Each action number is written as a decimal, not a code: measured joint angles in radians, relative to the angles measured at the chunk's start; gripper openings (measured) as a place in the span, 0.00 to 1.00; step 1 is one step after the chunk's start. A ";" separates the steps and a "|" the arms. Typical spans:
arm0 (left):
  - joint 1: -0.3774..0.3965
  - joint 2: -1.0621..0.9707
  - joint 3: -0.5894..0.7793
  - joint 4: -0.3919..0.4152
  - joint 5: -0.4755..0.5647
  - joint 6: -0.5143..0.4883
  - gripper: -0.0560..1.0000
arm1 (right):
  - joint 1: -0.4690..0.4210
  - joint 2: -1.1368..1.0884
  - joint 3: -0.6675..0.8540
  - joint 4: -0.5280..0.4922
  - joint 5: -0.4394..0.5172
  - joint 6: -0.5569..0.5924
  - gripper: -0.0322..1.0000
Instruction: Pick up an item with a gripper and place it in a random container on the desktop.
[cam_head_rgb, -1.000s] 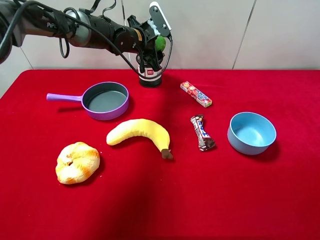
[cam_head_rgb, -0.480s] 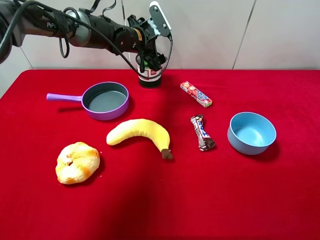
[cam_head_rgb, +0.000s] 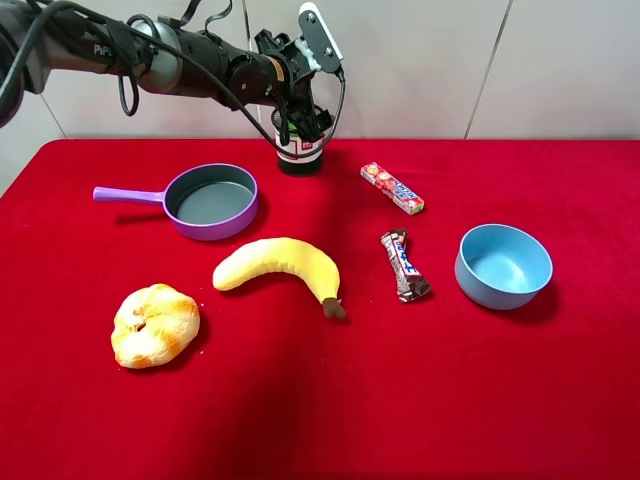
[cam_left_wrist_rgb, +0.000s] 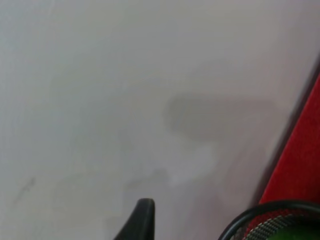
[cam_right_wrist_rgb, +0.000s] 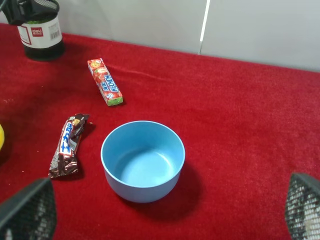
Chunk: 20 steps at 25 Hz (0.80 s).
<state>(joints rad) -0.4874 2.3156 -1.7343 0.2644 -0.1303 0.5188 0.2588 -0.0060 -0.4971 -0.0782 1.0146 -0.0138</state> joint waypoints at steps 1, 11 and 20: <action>0.000 0.000 0.000 0.000 0.000 -0.003 0.94 | 0.000 0.000 0.000 0.000 0.000 0.000 0.70; 0.000 -0.013 0.000 -0.003 0.076 -0.014 0.95 | 0.000 0.000 0.000 0.000 0.000 0.000 0.70; 0.000 -0.157 0.000 -0.016 0.441 -0.031 0.95 | 0.000 0.000 0.000 0.000 0.000 0.000 0.70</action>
<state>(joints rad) -0.4874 2.1584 -1.7343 0.2485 0.3112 0.4876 0.2588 -0.0060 -0.4971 -0.0782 1.0146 -0.0138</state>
